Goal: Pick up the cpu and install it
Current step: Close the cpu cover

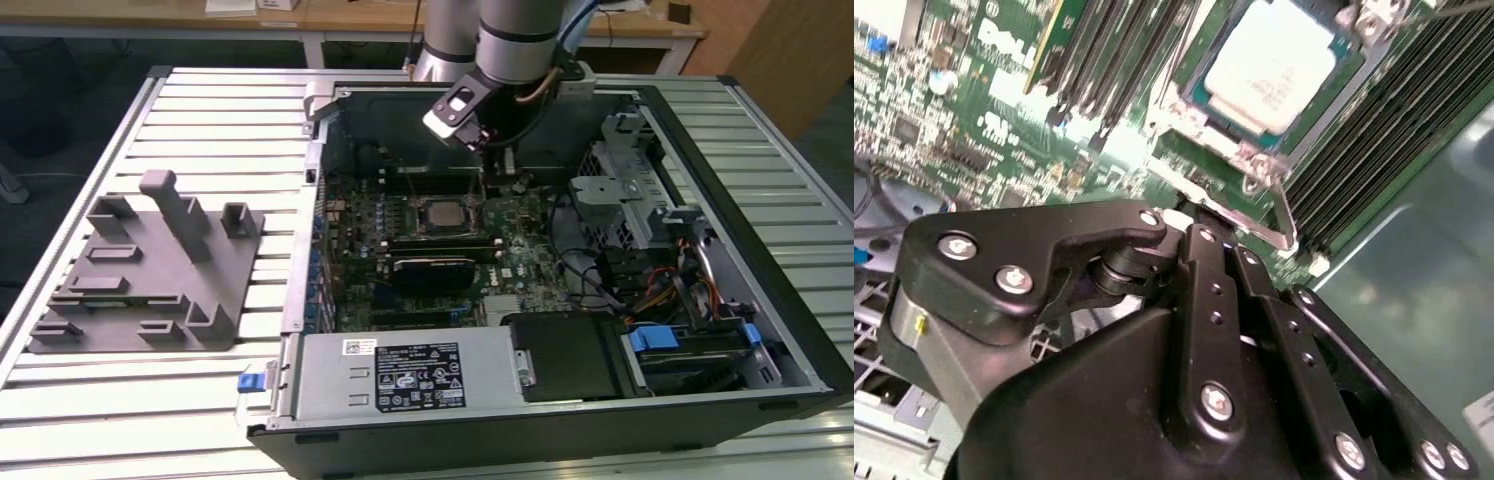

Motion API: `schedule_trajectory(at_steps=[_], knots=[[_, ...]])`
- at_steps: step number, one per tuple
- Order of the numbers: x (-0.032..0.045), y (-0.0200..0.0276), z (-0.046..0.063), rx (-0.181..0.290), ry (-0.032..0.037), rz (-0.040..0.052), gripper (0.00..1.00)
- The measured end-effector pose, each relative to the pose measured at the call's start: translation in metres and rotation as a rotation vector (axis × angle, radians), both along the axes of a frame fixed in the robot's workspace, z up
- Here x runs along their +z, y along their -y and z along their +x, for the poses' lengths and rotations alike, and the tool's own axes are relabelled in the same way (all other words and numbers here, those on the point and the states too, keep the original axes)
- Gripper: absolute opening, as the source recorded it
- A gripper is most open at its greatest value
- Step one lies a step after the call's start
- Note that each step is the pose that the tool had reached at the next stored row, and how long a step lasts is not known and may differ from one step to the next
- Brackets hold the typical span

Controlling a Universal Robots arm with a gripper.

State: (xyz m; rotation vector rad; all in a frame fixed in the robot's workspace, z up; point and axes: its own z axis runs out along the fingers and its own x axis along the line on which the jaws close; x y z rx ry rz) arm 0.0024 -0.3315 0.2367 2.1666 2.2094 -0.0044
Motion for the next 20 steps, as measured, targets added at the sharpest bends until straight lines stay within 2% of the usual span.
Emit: schedule_trajectory(at_steps=[5, 15, 20], knots=[[-0.0016, 0.0, -0.007, 0.0, -0.0006, 0.0, 0.11], [-0.0022, 0.0, -0.009, 0.0, -0.0013, 0.0, 0.11], [-0.0029, 0.0, -0.019, 0.0, -0.0013, 0.0, 0.11]])
